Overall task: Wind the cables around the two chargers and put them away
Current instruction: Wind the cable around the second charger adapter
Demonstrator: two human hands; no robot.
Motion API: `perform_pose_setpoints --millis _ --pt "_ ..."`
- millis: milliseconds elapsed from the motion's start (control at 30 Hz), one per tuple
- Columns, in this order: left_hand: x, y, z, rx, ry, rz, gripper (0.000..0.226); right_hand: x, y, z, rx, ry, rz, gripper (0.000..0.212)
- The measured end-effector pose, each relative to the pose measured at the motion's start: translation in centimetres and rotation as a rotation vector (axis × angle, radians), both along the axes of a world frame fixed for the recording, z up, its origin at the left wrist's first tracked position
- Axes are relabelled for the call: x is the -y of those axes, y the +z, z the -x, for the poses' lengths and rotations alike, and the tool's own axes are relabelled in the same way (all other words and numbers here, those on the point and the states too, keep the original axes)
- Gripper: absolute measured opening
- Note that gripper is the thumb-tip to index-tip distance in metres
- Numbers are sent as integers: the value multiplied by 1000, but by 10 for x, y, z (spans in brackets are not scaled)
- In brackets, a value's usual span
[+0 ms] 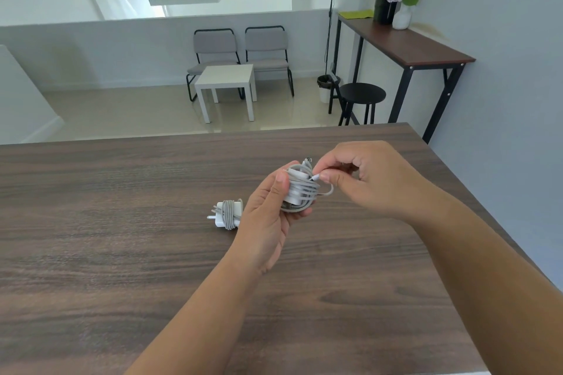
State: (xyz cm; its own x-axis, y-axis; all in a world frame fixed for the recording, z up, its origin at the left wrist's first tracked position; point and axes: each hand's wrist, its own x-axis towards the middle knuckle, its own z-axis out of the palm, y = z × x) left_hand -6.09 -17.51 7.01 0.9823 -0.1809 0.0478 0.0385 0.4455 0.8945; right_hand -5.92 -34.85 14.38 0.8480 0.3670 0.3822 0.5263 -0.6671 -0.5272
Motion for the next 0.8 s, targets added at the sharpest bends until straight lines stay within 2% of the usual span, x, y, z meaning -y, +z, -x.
perform_pose_setpoints --millis 133,200,367,433,600,800 --pt "0 -1 2 -14 -22 -31 48 5 10 -5 -206 37 67 11" --pt "0 -1 3 -6 -37 -41 46 6 11 -9 -253 55 38 11" --pt "4 4 -2 -30 -6 -6 51 2 -3 -15 -260 2 -324 10" --pt "6 5 -5 -40 18 -1 53 0 -9 -17 -255 -57 -402 11" --pt "11 6 -7 -65 45 25 44 -4 -16 -17 -226 -95 -311 6" --pt "13 7 -10 -164 93 109 42 -6 -25 -11 -201 -39 -231 26"
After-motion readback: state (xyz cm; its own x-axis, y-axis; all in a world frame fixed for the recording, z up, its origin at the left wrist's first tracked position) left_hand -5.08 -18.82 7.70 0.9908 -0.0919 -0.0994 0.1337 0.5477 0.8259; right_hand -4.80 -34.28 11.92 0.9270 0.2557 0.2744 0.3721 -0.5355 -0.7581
